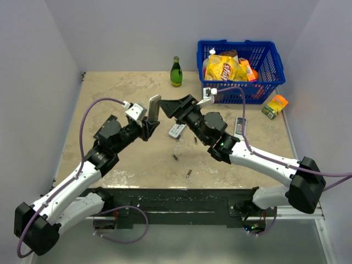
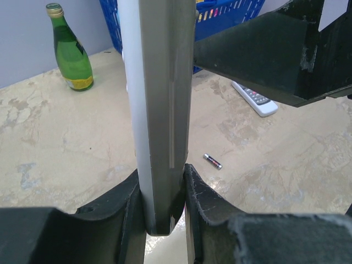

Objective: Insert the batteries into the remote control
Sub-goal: Remove the battery cover from the remote control.

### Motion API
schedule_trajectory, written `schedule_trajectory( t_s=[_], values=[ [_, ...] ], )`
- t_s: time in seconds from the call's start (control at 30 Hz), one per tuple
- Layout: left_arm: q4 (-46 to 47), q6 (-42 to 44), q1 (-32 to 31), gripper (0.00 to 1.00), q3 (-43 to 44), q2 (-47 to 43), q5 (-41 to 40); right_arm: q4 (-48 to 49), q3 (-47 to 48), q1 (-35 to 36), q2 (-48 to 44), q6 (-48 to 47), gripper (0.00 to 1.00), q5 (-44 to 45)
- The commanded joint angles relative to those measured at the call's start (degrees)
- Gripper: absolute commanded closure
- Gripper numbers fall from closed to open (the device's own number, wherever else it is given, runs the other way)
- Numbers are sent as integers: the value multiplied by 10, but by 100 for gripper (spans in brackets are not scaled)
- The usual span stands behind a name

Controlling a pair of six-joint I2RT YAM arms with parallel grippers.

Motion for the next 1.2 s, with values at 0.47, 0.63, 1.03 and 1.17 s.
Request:
schedule_trajectory(
  t_s=[0.47,0.63,1.03,1.17],
  values=[
    [39,7,1,100,-1,-5,7,34,-14,-5,4,36,35,8],
    [38,7,2,100,0,-3,10,36,-14,-5,1,37,35,10],
    [37,13,2,100,0,-1,15,47,-4,-7,19,41,37,-1],
    [34,13,1,100,1,1,16,49,-4,-8,13,36,38,-5]
  ],
)
